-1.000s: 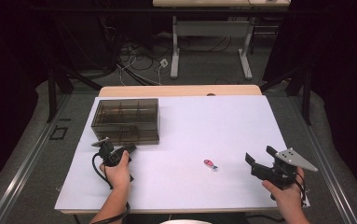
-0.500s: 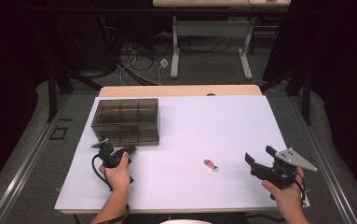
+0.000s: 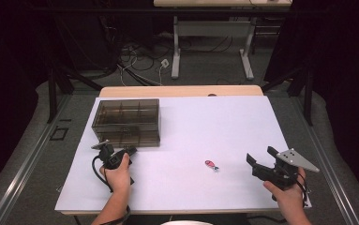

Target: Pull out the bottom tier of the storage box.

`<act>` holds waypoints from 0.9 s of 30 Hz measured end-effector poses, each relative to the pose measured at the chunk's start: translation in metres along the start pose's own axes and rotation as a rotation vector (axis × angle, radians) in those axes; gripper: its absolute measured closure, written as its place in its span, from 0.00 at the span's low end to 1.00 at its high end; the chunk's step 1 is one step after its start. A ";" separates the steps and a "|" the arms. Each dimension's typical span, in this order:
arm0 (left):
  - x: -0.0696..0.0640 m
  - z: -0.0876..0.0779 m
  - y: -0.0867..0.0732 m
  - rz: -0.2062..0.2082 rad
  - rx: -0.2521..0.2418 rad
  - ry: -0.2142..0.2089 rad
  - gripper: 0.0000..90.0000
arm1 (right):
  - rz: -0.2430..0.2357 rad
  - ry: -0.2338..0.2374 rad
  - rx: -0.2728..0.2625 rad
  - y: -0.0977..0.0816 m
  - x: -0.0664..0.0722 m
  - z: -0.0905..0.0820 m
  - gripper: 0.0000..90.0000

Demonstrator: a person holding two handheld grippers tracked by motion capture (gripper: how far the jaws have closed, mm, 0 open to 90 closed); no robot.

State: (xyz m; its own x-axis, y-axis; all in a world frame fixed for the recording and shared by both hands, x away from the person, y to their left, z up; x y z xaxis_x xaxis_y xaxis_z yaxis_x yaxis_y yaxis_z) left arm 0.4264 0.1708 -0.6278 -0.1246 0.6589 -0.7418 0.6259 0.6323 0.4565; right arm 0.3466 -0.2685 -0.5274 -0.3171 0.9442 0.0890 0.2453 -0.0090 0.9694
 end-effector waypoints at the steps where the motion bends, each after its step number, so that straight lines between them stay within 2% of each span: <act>1: 0.000 0.000 0.000 0.000 0.000 0.000 0.91 | 0.000 0.000 0.000 0.000 0.000 0.000 0.16; 20: 0.001 -0.001 -0.001 0.006 -0.006 0.003 0.91 | 0.000 0.003 -0.004 0.000 0.000 0.000 0.16; 27: -0.002 -0.002 -0.002 -0.001 -0.003 -0.008 0.85 | 0.001 0.003 -0.004 0.000 0.000 0.000 0.16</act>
State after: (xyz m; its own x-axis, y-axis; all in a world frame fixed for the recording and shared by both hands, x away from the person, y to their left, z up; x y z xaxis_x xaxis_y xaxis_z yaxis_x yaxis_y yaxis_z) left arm 0.4234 0.1690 -0.6266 -0.1191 0.6552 -0.7460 0.6236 0.6340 0.4573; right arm 0.3469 -0.2683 -0.5271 -0.3200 0.9431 0.0906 0.2419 -0.0111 0.9702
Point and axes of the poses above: each handheld gripper's, and its own axes: z roughly forward along the jaws, y roughly out of its top, x roughly to its left, the point moved 9 cm from there along z, roughly forward along the jaws, and after that the axes turned 6 degrees about -x, right-handed, at the moved point
